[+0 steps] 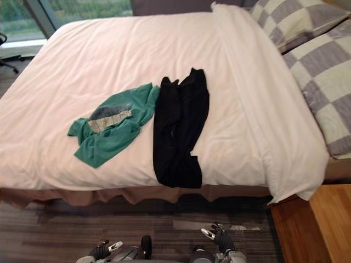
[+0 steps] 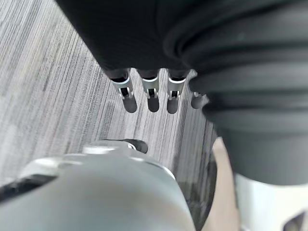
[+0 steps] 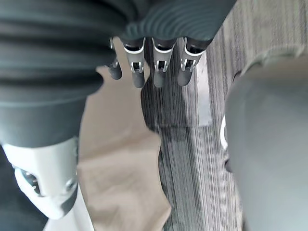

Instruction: Tidy the bed and pick cloth on bed and put in laundry

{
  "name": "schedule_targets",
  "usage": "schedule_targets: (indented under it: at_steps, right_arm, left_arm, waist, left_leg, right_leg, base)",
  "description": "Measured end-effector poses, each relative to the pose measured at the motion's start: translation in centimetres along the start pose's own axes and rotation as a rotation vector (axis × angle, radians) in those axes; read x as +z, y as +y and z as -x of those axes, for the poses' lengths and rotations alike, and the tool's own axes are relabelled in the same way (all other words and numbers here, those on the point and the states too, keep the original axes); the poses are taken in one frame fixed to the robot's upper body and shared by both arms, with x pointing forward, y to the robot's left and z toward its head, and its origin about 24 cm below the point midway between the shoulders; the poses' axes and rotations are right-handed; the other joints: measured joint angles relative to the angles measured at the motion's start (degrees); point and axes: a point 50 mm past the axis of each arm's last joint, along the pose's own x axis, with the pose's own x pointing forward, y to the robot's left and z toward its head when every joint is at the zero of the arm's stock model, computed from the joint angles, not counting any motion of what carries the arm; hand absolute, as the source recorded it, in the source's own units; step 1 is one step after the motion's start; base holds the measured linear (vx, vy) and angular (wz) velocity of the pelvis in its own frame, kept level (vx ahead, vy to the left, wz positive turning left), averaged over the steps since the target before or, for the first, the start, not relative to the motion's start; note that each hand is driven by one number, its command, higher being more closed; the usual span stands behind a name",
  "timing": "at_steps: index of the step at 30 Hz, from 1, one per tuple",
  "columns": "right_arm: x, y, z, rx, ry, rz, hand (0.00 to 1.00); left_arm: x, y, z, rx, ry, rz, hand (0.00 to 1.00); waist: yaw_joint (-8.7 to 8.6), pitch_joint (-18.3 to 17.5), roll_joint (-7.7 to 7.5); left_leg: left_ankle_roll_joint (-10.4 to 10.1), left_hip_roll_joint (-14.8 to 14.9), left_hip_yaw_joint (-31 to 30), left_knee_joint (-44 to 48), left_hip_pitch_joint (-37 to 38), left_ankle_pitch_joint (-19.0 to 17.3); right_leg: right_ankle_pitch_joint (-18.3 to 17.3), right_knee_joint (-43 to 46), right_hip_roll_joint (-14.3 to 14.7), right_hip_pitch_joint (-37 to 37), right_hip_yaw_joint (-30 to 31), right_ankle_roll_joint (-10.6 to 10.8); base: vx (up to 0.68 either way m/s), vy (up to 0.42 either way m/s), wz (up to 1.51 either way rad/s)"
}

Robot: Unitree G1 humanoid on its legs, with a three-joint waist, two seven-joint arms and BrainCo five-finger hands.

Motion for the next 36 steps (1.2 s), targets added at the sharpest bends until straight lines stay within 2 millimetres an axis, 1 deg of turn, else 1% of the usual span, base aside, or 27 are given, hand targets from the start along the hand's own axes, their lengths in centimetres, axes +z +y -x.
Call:
schedule_targets:
  at_steps: [2,4,5,6,7,8,9,10,11,12,13,15,16,17,18,19,20,21,22,23,24,25,26,27,29,32,36]
  right_arm:
    - [0.0,0.4,-0.1,-0.005,-0.002,-0.018,0.0]
    - [-0.1,0.4,-0.1,-0.022,0.0,-0.053,0.0]
    - [-0.2,-0.1,0.0,-0.042,0.005,-0.07,0.0]
    - [-0.2,-0.2,0.0,-0.053,0.006,-0.088,0.0]
    - [-0.2,-0.8,0.1,-0.081,0.004,-0.113,0.0]
    - [-0.1,-1.9,0.3,-0.11,0.001,-0.119,0.0]
    - [-0.1,-2.4,0.4,-0.126,-0.002,-0.12,0.0]
    - [0.1,-3.4,0.7,-0.154,-0.009,-0.126,0.0]
    - [0.2,-4.4,1.0,-0.178,-0.011,-0.127,0.0]
    - [0.3,-5.0,1.1,-0.187,-0.013,-0.121,0.0]
    - [0.7,-5.7,1.2,-0.2,-0.014,-0.116,0.0]
    - [0.2,-4.8,0.9,-0.175,0.009,-0.135,0.0]
    - [-0.6,-4.0,0.9,-0.16,0.037,-0.14,0.0]
    - [-1.1,-3.2,0.8,-0.155,0.038,-0.135,0.0]
    - [-0.8,-2.9,0.7,-0.134,0.016,-0.112,0.0]
    - [-0.6,-2.6,0.6,-0.115,0.001,-0.09,0.0]
    - [0.3,-2.0,0.1,-0.06,-0.034,-0.039,0.0]
    - [1.2,-1.1,-0.4,0.003,-0.059,0.016,0.0]
    - [1.5,-0.3,-0.7,0.04,-0.068,0.036,0.0]
    - [1.6,1.0,-0.8,0.106,-0.084,0.061,0.0]
    - [1.4,1.7,-0.7,0.147,-0.097,0.083,0.0]
    - [1.4,2.0,-0.6,0.165,-0.104,0.094,0.0]
    - [1.4,2.4,-0.4,0.202,-0.118,0.118,0.0]
    - [1.5,2.4,-0.3,0.209,-0.124,0.127,0.0]
    - [1.3,2.4,-0.2,0.204,-0.127,0.11,0.0]
    - [0.6,2.5,0.0,0.21,-0.088,0.109,0.0]
    - [0.0,2.4,0.0,0.195,-0.049,0.102,0.0]
  left_arm:
    - [0.4,0.1,0.0,0.002,-0.031,0.031,0.0]
    - [0.4,0.1,0.1,-0.019,-0.036,0.042,0.0]
    - [0.4,0.4,0.1,-0.023,-0.036,0.042,0.0]
    - [0.4,0.7,0.2,-0.019,-0.035,0.045,0.0]
    - [0.0,0.8,0.3,-0.03,-0.024,0.063,0.0]
    - [-0.6,1.0,0.5,-0.039,-0.011,0.066,0.0]
    - [-0.8,1.2,0.5,-0.041,-0.005,0.063,0.0]
    - [-1.0,1.3,0.5,-0.041,0.008,0.061,0.0]
    - [-1.2,1.3,0.5,-0.048,0.01,0.063,0.0]
    - [-1.3,1.1,0.5,-0.051,0.013,0.066,0.0]
    - [-1.4,0.8,0.5,-0.056,0.018,0.054,0.0]
    - [-0.9,1.3,0.4,-0.054,0.007,0.014,0.0]
    - [-0.6,1.3,0.3,-0.054,0.008,0.026,0.0]
    - [-0.3,1.5,0.3,-0.051,0.007,0.042,0.0]
    - [-0.4,1.1,0.2,-0.06,0.012,0.034,0.0]
    - [-0.3,1.0,0.1,-0.064,0.017,0.012,0.0]
    - [-0.5,0.7,0.1,-0.066,0.032,-0.019,0.0]
    - [-1.0,0.2,0.1,-0.071,0.05,-0.031,0.0]
    - [-1.2,0.3,0.2,-0.068,0.057,-0.036,0.0]
    - [-1.2,0.4,0.2,-0.064,0.069,-0.058,0.0]
    - [-1.0,0.5,0.1,-0.063,0.074,-0.085,0.0]
    - [-0.9,0.6,0.1,-0.061,0.074,-0.096,0.0]
    - [-0.8,0.6,0.1,-0.05,0.074,-0.1,0.0]
    - [-0.8,0.6,0.0,-0.042,0.073,-0.098,0.0]
    - [-1.1,0.7,0.1,0.004,0.072,-0.084,0.0]
    - [-1.2,0.8,0.2,0.055,0.053,-0.047,0.0]
    - [-2.0,1.4,0.6,0.112,0.029,-0.001,0.0]
  waist:
    - [0.48,0.74,-0.56]
    - [0.78,0.81,-0.94]
    - [0.56,1.26,-1.97]
    - [0.39,1.37,-2.11]
    - [-0.48,1.29,-1.9]
    - [-1.42,1.25,-1.78]
    - [-1.91,1.24,-1.76]
    - [-2.35,1.21,-1.72]
    - [-2.44,1.03,-1.25]
    - [-2.52,0.83,-0.78]
    - [-2.42,0.55,-0.41]
    - [-3.69,0.92,-1.07]
    - [-3.57,1.1,-1.29]
    - [-3.12,1.38,-1.03]
    - [-2.59,1.4,-0.03]
    - [-2.03,1.44,0.21]
    - [-0.61,1.2,1.06]
    - [0.21,0.82,1.81]
    - [0.1,0.65,1.91]
    - [-0.17,0.29,1.34]
    - [-0.25,0.04,0.86]
    - [-0.25,-0.17,0.42]
    - [-0.44,-0.75,-0.49]
    - [-0.79,-0.65,-0.19]
    - [-2.09,-0.64,-0.25]
    - [-1.62,-0.89,-0.88]
    - [-1.63,-2.26,-0.98]
  left_leg:
    - [0.62,-0.28,3.46,2.45,-0.95,0.16]
    - [1.8,-2.56,2.8,0.68,-0.68,1.02]
    - [1.31,-3.74,2.47,0.24,-0.43,0.7]
    - [2.01,-3.55,2.73,1.88,-0.56,-0.67]
    - [1.78,-0.27,3.16,6.29,-1.13,-3.55]
    - [0.51,3.89,2.4,9.21,-1.17,-4.42]
    - [0.21,5.86,1.23,9.38,-1.13,-4.41]
    - [-0.27,9.02,-1.67,8.02,-0.93,-3.66]
    - [0.8,11.06,-4.58,5.46,-0.23,-0.25]
    - [2.29,11.88,-6.05,4.38,0.01,3.07]
    - [-2.39,9.27,-8.51,4.72,0.64,-1.08]
    - [-7.34,6.93,-8.48,9.39,-1.73,-7.44]
    - [-8.12,6.44,-8.55,13.28,-3.16,-10.16]
    - [-7.71,6.6,-9.07,19.0,-5.2,-12.88]
    - [-7.01,7.62,-8.91,21.97,-5.75,-15.61]
    - [-6.5,8.17,-7.93,22.47,-5.53,-16.17]
    - [-5.38,9.46,-4.39,20.29,-4.06,-16.25]
    - [-4.29,10.6,-1.16,16.36,-2.02,-14.85]
    - [-4.09,10.55,-0.54,14.39,-1.23,-13.99]
    - [-3.34,10.54,0.54,9.99,0.52,-11.98]
    - [-2.99,10.15,1.54,6.39,1.51,-10.2]
    - [-2.72,9.54,1.97,4.46,1.87,-9.1]
    - [-2.08,7.83,2.14,1.45,2.14,-6.93]
    - [-1.98,7.43,2.27,0.23,2.69,-5.74]
    - [-2.39,5.48,2.49,-5.93,5.45,-1.3]
    - [-2.93,5.42,3.59,-10.99,10.84,0.72]
    - [-3.27,5.35,6.98,-15.06,14.54,2.34]
  right_leg:
    - [-0.51,1.26,-1.72,0.63,-1.74,0.21]
    - [-1.1,2.3,-4.18,0.49,-2.86,0.79]
    - [-1.0,2.8,-6.14,0.42,-3.34,0.95]
    - [-0.98,3.41,-7.11,0.42,-3.31,1.08]
    - [-0.88,4.68,-8.34,0.49,-3.21,1.15]
    - [-0.79,6.12,-9.93,0.18,-2.66,1.34]
    - [-0.68,6.87,-10.78,-0.12,-2.21,1.54]
    - [-0.27,8.29,-12.56,-1.2,-0.95,2.47]
    - [0.31,9.57,-14.31,-2.63,0.66,4.12]
    - [0.61,10.21,-15.13,-3.17,1.48,5.43]
    - [1.22,9.98,-16.92,-4.06,4.11,8.37]
    - [1.44,6.2,-17.76,-2.32,7.57,8.81]
    - [2.13,4.16,-17.77,-0.77,8.41,8.77]
    - [5.31,1.88,-17.5,1.29,8.24,8.92]
    - [9.03,1.54,-16.94,1.4,7.73,8.35]
    - [11.11,1.74,-16.94,0.89,7.27,6.96]
    - [16.44,1.02,-16.56,-1.34,5.13,-0.45]
    - [18.87,1.36,-15.19,-3.61,1.55,-4.13]
    - [17.48,4.03,-13.77,-4.09,-0.19,-2.53]
    - [10.7,8.46,-10.21,-4.53,-2.46,-0.53]
    - [4.51,10.19,-5.39,-4.44,-2.21,-0.36]
    - [2.15,10.0,-3.24,-4.41,-1.81,0.38]
    - [-0.84,6.73,0.2,-3.95,0.52,1.27]
    - [-0.37,5.49,0.99,-3.87,1.61,1.2]
    - [1.05,3.19,1.42,-3.0,3.52,0.94]
    - [1.59,0.26,2.31,1.0,3.88,0.62]
    - [2.44,-2.08,3.25,2.06,6.21,0.63]
  base:
    - [0.06,0.112,0.49]
    - [0.03,0.106,0.39]
    - [0.02,0.135,0.22]
    - [0.02,0.113,0.09]
    - [0.05,0.169,-0.04]
    - [0.04,0.2,-0.04]
    - [0.04,0.342,-0.09]
    - [0.02,0.41,-0.14]
    - [0.02,0.45,-0.17]
    - [0.05,0.524,-0.22]
    - [0.07,0.608,-0.02]
    - [0.04,0.539,0.27]
    - [-0.05,0.473,0.25]
    - [-0.08,0.539,-0.03]
    - [-0.08,0.527,-0.25]
    - [-0.1,0.396,-0.75]
    - [-0.1,0.284,-1.19]
    - [-0.1,0.278,-1.18]
    - [-0.08,0.24,-0.91]
    - [-0.06,0.207,-0.5]
    - [-0.04,0.144,-0.45]
    - [0.01,0.043,-0.32]
    - [0.02,0.045,-0.15]
    - [0.05,0.061,0.03]
    - [0.09,0.026,0.15]
    - [0.1,-0.056,-0.08]
    - [0.07,-0.027,-0.37]
